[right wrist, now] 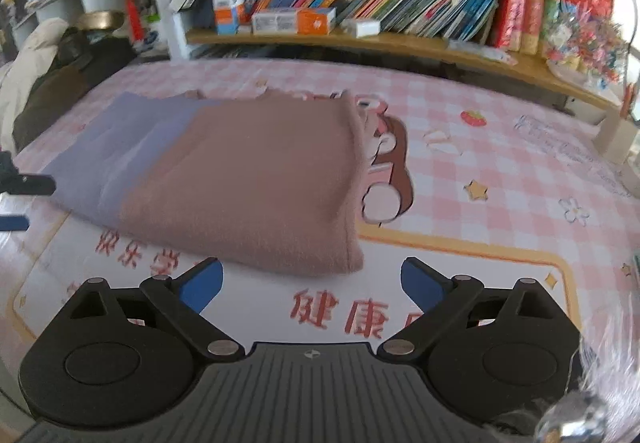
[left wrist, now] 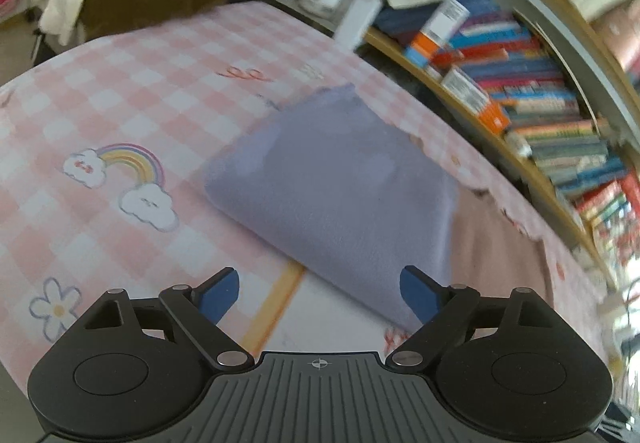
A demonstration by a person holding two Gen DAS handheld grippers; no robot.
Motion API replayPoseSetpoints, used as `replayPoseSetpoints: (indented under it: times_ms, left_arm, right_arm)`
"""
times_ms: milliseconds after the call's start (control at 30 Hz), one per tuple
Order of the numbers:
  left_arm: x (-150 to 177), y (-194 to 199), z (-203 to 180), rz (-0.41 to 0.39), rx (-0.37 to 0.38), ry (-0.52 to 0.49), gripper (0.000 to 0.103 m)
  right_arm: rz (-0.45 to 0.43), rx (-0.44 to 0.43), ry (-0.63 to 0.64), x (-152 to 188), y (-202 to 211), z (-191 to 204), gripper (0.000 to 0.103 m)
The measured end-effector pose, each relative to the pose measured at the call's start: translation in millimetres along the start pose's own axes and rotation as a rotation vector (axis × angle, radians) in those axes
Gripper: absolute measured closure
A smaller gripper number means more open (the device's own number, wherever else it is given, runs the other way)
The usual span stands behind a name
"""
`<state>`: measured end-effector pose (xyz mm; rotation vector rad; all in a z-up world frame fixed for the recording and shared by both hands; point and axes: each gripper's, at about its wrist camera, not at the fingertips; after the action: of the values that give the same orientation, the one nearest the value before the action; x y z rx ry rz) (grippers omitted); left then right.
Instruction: Fold clothes
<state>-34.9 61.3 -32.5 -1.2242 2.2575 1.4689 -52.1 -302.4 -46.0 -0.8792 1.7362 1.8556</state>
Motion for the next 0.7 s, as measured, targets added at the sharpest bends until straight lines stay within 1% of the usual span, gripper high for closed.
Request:
replayPoseSetpoints:
  times_ms: [133,233,300,333,400,467,600,700]
  left_arm:
    - [-13.1,0.0,21.4,-0.036,0.011,0.098,0.015]
    - [-19.3,0.3,34.9,-0.055,0.021,0.148,0.016]
    - [-22.0,-0.7,43.8,-0.063,0.027,0.181,0.017]
    - [-23.4,-2.1,47.9,-0.065,0.029,0.198,0.019]
    - [-26.3,-6.3,53.7,-0.066,0.029,0.224,0.023]
    - [-28.9,-10.3,57.9,-0.065,0.032,0.242,0.029]
    - [-33.4,-17.9,64.0,-0.061,0.044,0.268,0.037]
    - [-36.5,-24.5,63.8,-0.063,0.064,0.292,0.041]
  right_arm:
    - [-0.021,0.046,-0.102,-9.1,0.3,-11.5,0.007]
    - [-0.005,0.066,-0.192,-12.7,-4.2,-26.2,0.012]
    - [0.007,0.078,-0.230,-13.9,-8.3,-33.7,0.026]
    - [0.017,0.080,-0.246,-14.4,-10.6,-36.8,0.031]
    - [0.043,0.081,-0.280,-15.6,-16.7,-42.7,0.043]
    - [0.065,0.079,-0.312,-17.0,-22.1,-46.7,0.050]
    - [0.084,0.067,-0.340,-19.5,-29.8,-48.4,0.059]
    - [0.099,0.068,-0.339,-21.2,-34.9,-46.7,0.060]
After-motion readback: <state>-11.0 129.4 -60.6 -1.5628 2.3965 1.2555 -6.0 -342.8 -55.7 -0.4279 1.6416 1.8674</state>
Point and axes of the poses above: each gripper's, at about its wrist camera, not at the fingertips, and y roughly against the way its jaws point, z to its left, x to its underside, and after that the axes turned 5 degrees about x, right-handed
